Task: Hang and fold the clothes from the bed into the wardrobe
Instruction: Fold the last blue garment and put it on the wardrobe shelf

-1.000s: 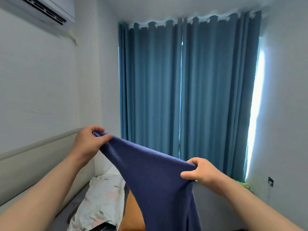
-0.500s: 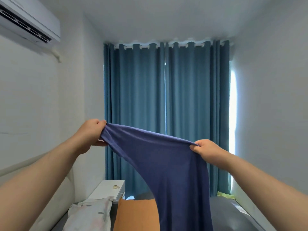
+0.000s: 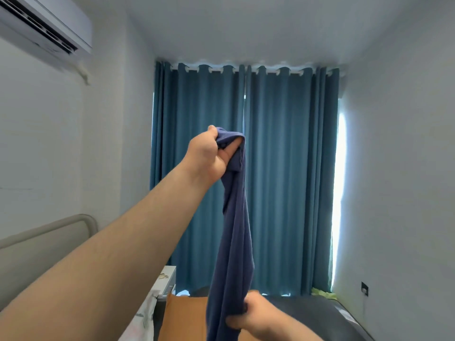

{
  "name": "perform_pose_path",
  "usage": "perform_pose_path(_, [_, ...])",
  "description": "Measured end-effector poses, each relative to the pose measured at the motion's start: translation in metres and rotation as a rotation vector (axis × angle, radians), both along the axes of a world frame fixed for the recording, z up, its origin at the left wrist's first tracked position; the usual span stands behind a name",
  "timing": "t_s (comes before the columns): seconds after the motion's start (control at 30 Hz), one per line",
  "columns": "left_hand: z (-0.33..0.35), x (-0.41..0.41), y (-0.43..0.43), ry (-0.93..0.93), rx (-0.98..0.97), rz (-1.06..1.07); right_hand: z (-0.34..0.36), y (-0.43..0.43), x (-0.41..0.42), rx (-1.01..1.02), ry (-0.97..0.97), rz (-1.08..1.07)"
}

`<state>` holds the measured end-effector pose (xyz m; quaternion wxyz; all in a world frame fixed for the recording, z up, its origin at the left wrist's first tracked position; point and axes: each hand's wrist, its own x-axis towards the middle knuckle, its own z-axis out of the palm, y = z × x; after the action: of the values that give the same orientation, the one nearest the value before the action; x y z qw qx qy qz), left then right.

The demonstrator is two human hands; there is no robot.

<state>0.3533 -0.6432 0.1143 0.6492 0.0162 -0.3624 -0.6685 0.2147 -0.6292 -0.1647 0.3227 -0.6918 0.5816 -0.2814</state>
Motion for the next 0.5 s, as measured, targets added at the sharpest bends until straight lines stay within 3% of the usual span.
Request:
perform_pose_path(0.07, [0.013,0.013,-0.006,0.061,-0.034,0.048,-0.008,0.004,0.004,0.001,-0.064,0.023])
perform_pose_path(0.13, [0.017,0.034,-0.024,-0.015,-0.082,0.204,-0.01,0.008,0.003,-0.092,-0.332,0.023])
perform_pose_path(0.3, [-0.051,0.089,-0.091,-0.805,-0.168,0.807,0.031,-0.013,-0.008,0.021,-0.752,-0.142])
perform_pose_path(0.43, [-0.141,0.073,-0.083,-1.332,-0.034,0.715,0.085,-0.028,0.013,-0.031,-1.068,-0.199])
perform_pose_path(0.5, [-0.181,0.05,-0.047,-1.391,-0.014,0.506,0.1,-0.036,0.025,-0.022,-1.162,-0.197])
